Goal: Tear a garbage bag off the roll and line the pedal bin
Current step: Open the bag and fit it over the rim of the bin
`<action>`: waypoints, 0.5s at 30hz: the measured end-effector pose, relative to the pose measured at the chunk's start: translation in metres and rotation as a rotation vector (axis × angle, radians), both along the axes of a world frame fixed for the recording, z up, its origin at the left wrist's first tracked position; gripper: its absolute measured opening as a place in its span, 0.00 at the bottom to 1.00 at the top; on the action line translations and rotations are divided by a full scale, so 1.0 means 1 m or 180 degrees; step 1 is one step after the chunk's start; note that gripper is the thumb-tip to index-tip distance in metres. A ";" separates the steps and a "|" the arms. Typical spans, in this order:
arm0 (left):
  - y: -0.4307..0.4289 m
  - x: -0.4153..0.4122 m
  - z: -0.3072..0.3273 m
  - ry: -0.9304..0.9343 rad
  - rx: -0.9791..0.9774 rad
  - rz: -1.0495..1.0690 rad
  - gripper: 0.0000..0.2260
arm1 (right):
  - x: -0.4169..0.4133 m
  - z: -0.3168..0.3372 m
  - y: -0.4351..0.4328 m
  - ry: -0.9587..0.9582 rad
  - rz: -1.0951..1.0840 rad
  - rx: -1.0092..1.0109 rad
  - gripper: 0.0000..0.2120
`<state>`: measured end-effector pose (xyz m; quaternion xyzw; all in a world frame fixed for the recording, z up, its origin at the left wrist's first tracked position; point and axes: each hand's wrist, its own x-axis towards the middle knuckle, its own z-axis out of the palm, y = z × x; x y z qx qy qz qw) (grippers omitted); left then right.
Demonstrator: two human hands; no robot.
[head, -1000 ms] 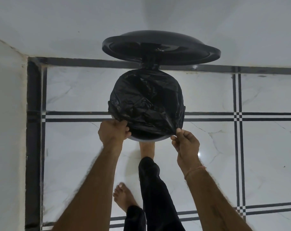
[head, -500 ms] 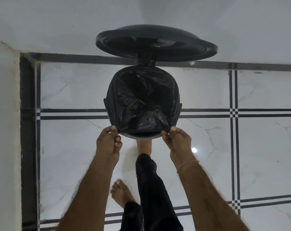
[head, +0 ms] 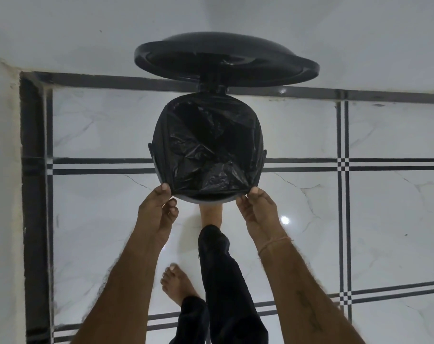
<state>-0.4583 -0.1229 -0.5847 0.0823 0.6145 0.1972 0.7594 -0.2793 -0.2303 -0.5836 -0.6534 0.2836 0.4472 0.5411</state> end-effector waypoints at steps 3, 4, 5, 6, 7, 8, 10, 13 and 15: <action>-0.001 0.001 0.002 0.0341 0.0275 -0.0381 0.07 | -0.002 0.004 -0.003 -0.0138 0.0070 -0.0211 0.07; -0.001 0.001 0.003 0.0353 0.0307 -0.0409 0.06 | -0.002 0.005 -0.002 -0.0249 0.0115 -0.0303 0.10; -0.001 0.002 0.003 0.0326 0.0304 -0.0388 0.06 | -0.002 0.005 -0.001 -0.0348 0.0159 -0.0351 0.12; 0.000 0.001 0.003 0.0268 0.0276 -0.0344 0.06 | -0.003 0.006 0.002 -0.0403 0.0180 -0.0354 0.13; 0.000 0.002 0.004 0.0187 0.0234 -0.0301 0.06 | -0.003 0.006 0.004 -0.0387 0.0162 -0.0309 0.13; 0.001 0.002 0.004 0.0115 0.0189 -0.0274 0.06 | -0.003 0.007 0.006 -0.0278 0.0081 -0.0229 0.13; 0.001 0.002 0.004 0.0051 0.0115 -0.0263 0.07 | -0.003 0.009 0.011 0.0059 -0.0207 0.0019 0.14; 0.001 0.000 0.003 0.0109 0.0038 -0.0243 0.07 | -0.004 0.009 0.015 0.0410 -0.0591 0.0364 0.21; 0.000 -0.001 0.002 0.0097 -0.0018 -0.0231 0.07 | -0.005 0.010 0.015 0.0482 -0.0528 0.0367 0.27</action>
